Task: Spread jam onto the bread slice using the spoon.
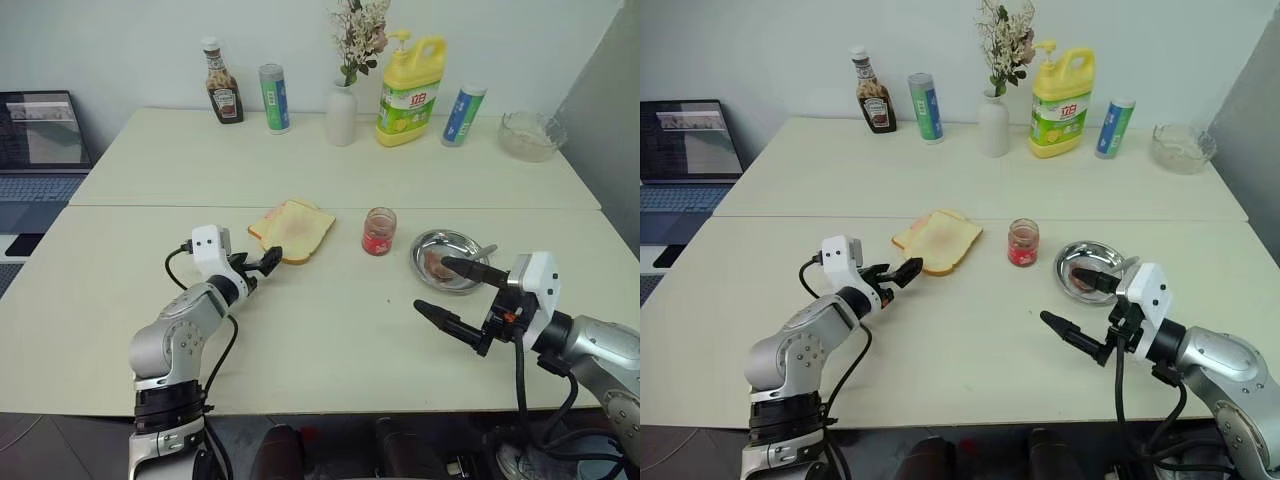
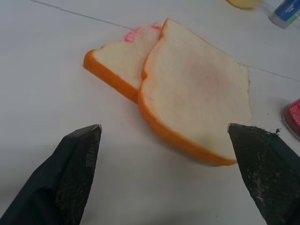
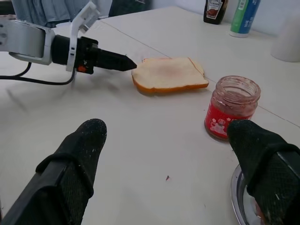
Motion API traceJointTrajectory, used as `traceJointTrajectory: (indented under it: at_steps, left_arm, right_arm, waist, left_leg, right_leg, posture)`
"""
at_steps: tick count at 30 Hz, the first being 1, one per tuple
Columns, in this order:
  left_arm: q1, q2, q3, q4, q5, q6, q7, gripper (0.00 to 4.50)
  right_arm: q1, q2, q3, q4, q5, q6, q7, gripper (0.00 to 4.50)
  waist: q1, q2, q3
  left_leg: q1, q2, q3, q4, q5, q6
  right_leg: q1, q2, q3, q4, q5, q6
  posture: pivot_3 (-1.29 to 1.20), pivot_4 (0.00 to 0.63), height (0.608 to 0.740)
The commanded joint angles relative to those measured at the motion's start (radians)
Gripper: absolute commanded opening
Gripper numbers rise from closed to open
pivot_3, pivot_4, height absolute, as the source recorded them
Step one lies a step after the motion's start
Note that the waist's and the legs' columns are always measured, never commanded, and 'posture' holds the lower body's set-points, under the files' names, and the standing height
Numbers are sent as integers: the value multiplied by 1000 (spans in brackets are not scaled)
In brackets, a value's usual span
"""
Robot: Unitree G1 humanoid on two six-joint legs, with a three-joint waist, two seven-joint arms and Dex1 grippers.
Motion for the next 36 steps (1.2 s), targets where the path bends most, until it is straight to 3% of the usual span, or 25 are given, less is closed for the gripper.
traceJointTrajectory:
  at_steps: [1,4,7,19,24,31,36]
  left_arm:
    - [-55,-44,3,7,-43,55,33,4500]
    - [-82,-66,13,19,-49,77,50,4500]
    - [-107,-67,13,52,-41,76,56,3927]
    - [-112,-68,42,25,-60,130,116,33]
    - [-90,-31,39,-12,-87,178,74,33]
    - [27,164,43,-172,-295,408,-137,33]
    - [205,343,-18,-301,-393,493,-303,33]
  right_arm:
    - [-19,-7,3,-37,5,-2,-5,4479]
    - [-22,-6,9,-41,6,-1,-10,4479]
    - [-22,-5,12,-44,5,-1,-14,4500]
    - [-18,-4,23,-47,1,-4,-21,4500]
    - [-17,-9,26,-40,0,-7,-15,4500]
    - [19,-54,-21,-37,24,-1,31,4500]
    - [83,-132,-61,-42,65,22,123,4500]
  waist:
    - [0,0,0]
    - [1,0,0]
    - [1,0,0]
    - [1,0,0]
    - [-1,0,0]
    - [-4,0,0]
    - [-4,0,0]
  left_leg:
    - [0,0,0,0,0,0]
    - [0,-1,0,0,0,0]
    - [0,-1,0,0,0,0]
    - [0,0,-1,0,0,0]
    - [0,-1,-1,0,0,0]
    - [1,0,-1,-2,0,0]
    - [1,0,0,-2,0,0]
  right_leg:
    - [0,0,0,0,0,0]
    - [0,0,0,0,0,0]
    - [1,0,0,0,0,0]
    - [1,0,0,0,0,0]
    - [1,0,0,-1,0,0]
    - [0,0,0,-1,0,0]
    - [0,-1,0,-1,-1,1]
  posture:
    - [0,150,740]
    - [0,150,740]
    - [0,150,740]
    - [0,150,740]
    - [0,150,740]
    - [0,150,740]
    - [0,150,740]
